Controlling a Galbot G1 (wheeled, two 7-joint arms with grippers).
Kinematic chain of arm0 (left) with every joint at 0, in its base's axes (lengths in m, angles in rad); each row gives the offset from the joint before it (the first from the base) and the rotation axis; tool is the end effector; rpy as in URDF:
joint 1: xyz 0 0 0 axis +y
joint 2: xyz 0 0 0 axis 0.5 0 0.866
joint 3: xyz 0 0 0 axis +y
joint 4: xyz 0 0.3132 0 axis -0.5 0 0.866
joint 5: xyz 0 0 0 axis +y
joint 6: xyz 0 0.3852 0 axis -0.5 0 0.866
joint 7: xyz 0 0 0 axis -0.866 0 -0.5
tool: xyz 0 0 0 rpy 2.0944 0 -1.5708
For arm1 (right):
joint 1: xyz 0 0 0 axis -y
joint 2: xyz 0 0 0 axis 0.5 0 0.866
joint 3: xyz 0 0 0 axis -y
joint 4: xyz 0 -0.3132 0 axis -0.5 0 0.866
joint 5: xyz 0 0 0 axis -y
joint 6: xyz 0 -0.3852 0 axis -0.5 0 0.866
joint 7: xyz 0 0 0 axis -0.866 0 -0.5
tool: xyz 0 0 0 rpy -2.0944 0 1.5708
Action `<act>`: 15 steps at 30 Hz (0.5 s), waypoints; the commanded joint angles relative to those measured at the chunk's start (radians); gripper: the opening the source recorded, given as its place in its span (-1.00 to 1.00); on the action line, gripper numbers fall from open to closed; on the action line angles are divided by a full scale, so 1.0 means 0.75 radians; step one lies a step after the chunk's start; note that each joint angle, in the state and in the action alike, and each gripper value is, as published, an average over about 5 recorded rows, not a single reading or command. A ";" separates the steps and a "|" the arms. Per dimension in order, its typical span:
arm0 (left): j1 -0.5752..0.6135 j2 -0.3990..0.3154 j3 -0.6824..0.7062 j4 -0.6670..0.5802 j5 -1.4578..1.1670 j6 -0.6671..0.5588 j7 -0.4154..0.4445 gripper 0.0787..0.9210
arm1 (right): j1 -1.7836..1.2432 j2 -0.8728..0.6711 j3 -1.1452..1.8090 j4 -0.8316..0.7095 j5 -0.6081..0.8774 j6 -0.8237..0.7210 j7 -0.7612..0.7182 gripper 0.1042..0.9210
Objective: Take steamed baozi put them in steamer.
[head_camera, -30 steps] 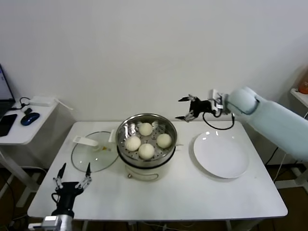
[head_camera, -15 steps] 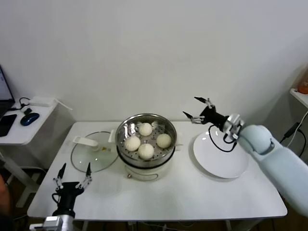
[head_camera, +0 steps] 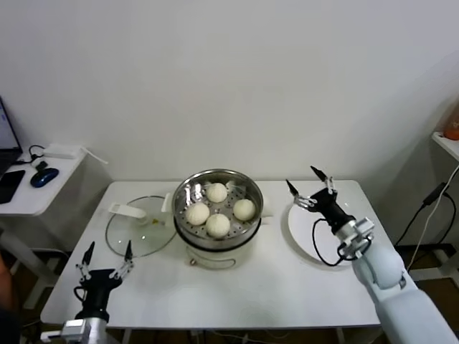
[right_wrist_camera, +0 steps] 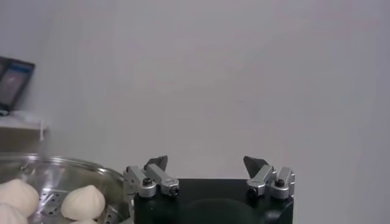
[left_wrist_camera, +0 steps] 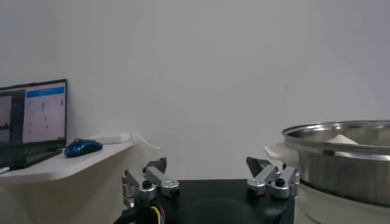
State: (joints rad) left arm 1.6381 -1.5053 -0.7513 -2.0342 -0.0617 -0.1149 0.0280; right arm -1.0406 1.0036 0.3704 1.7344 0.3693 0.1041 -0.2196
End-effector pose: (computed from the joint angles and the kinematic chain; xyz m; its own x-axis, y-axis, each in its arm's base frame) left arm 0.2032 0.0869 -0.2996 -0.9912 -0.1323 -0.0065 -0.1321 0.9842 0.1183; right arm 0.3772 -0.0857 -0.2399 -0.8925 -0.4352 -0.1187 -0.4032 0.8876 -0.2225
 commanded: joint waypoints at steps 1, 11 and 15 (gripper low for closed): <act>-0.013 -0.009 -0.016 -0.006 -0.010 0.022 0.009 0.77 | -0.384 0.323 0.215 0.109 -0.065 0.106 0.047 0.76; -0.019 -0.020 -0.053 -0.003 -0.064 0.022 0.045 0.77 | -0.452 0.417 0.191 0.118 -0.085 0.152 0.033 0.76; -0.011 -0.025 -0.059 -0.007 -0.071 0.012 0.055 0.77 | -0.458 0.423 0.179 0.125 -0.087 0.156 0.026 0.76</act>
State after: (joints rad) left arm 1.6269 -1.5199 -0.7833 -2.0383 -0.0946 -0.1012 0.0529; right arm -1.2951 1.2340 0.4787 1.8047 0.3192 0.1908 -0.2025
